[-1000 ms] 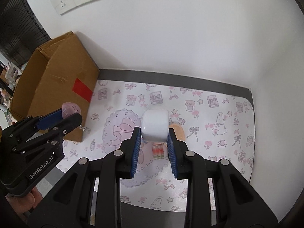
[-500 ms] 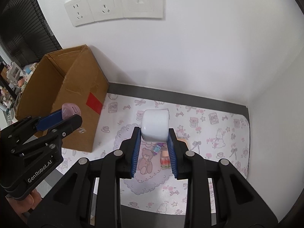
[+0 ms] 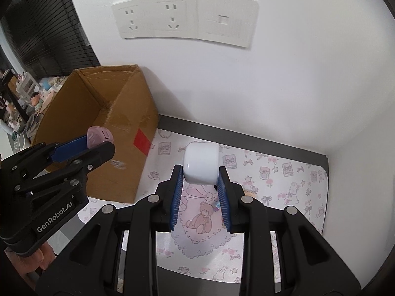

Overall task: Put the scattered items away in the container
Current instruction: 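Carry the keychain and white cylinder over the cardboard box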

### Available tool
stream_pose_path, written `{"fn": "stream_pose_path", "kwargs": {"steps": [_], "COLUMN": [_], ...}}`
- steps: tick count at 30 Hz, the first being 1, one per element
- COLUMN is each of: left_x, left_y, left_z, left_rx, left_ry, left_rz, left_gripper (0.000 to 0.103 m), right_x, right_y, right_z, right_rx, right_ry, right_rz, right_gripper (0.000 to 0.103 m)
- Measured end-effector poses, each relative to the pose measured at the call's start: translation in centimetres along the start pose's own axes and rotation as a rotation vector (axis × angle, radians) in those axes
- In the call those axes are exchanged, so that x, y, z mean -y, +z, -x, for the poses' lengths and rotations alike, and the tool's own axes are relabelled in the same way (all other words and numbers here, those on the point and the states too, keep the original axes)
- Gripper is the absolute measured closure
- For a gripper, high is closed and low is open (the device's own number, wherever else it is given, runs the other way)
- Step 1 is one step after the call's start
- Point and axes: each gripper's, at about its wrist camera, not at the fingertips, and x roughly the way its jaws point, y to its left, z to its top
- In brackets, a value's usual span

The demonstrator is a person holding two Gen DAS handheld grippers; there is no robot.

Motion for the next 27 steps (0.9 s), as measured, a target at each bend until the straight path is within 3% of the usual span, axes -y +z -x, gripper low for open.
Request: {"fn": "stream_pose_path", "kwargs": {"steps": [27], "left_x": [-10.5], "left_y": [0.1], "left_z": [3.0], "left_rx": [0.037], "left_ry": [0.124], "left_rz": [0.166], "left_gripper": [0.068], "right_x": [-11.0], "right_y": [3.3], "right_z": [-1.8], "right_rx": [0.018], "right_ry": [0.11], "right_rz": [0.152], "right_gripper": [0.074]}}
